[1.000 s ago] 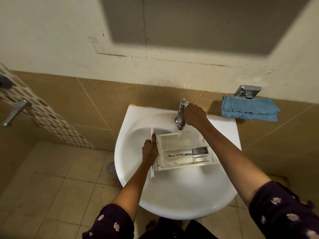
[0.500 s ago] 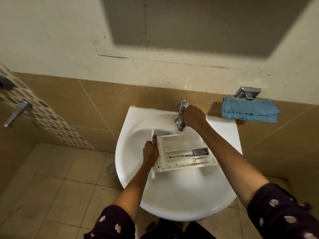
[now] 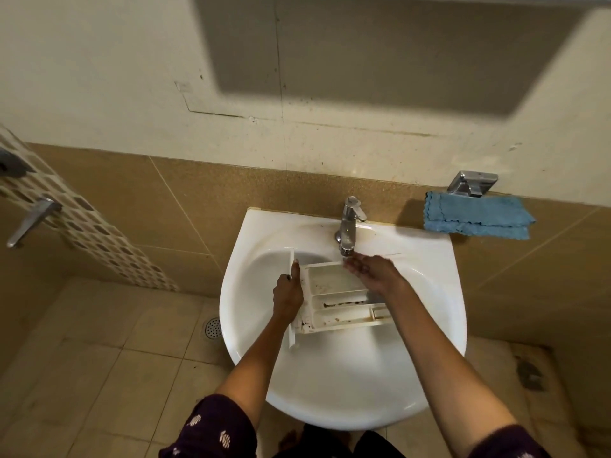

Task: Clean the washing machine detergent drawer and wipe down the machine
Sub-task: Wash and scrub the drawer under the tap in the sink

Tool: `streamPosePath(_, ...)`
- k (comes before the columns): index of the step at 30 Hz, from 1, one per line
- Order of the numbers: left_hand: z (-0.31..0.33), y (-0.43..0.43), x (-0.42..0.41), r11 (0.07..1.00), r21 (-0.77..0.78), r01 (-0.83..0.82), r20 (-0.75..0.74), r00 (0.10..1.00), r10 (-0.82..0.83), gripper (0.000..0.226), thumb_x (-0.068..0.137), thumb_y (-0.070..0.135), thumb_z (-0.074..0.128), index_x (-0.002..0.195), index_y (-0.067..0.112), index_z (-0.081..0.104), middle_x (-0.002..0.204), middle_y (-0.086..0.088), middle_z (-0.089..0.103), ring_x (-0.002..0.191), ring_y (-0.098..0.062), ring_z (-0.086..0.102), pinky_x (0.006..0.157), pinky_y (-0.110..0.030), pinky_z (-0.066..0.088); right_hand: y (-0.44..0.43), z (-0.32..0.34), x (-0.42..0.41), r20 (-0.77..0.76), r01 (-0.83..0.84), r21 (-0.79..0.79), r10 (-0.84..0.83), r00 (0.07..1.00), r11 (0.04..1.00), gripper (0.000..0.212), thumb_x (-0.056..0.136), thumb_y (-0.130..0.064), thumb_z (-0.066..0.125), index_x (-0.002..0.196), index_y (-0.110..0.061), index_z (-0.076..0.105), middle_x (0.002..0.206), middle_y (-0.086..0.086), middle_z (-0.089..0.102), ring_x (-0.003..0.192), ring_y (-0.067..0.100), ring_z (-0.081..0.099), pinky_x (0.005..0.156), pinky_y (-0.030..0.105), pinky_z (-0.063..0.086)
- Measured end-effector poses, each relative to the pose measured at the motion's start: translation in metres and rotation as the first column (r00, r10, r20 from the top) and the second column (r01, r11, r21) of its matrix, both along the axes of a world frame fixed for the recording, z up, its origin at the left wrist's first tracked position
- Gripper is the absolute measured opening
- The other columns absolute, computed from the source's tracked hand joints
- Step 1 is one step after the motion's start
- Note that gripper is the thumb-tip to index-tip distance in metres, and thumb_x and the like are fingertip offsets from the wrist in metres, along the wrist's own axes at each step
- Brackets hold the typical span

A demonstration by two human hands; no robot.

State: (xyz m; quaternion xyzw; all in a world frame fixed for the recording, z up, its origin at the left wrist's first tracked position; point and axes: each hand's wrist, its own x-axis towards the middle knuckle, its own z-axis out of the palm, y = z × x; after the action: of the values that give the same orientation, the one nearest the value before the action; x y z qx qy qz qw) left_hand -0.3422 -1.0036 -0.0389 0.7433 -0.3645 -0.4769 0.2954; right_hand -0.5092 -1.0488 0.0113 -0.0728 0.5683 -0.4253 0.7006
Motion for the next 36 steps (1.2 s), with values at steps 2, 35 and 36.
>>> streamPosePath(2,-0.001,-0.001,-0.001,1.000,0.002,0.006,-0.004,1.000,-0.006,0.069,0.090,0.064,0.026,0.098,0.003,0.058,0.093,-0.013,0.065,0.089,-0.030,0.063,0.086,-0.042,0.051,0.003,-0.008,0.006,0.106,0.015,-0.012,-0.013,0.994,1.000,0.023,0.097,0.009,0.029,0.095,0.014,0.051,0.087,0.022,0.055,0.089,0.030,0.056,0.098,0.040,0.046)
streamPosePath(35,0.005,0.007,-0.028,0.997,-0.071,-0.019,0.027,0.999,0.021,0.047,0.094,0.053,0.034,0.105,0.010,0.050,0.102,-0.011,0.061,0.096,-0.030,0.058,0.083,-0.036,0.045,0.053,-0.041,-0.014,-0.921,-0.795,0.359,0.326,-0.216,0.488,0.036,0.097,-0.025,0.034,0.107,-0.003,0.062,0.112,0.013,0.064,0.106,0.030,0.058,0.085,0.032,0.044)
streamPosePath(36,0.004,0.008,-0.029,0.996,-0.083,-0.017,0.026,0.999,0.019,0.045,0.094,0.053,0.035,0.106,0.012,0.049,0.103,-0.010,0.061,0.096,-0.030,0.059,0.085,-0.038,0.046,0.052,-0.042,-0.019,-0.897,-0.716,0.429,0.354,-0.264,0.551,0.038,0.097,-0.025,0.034,0.106,-0.002,0.062,0.113,0.014,0.062,0.107,0.031,0.058,0.085,0.032,0.045)
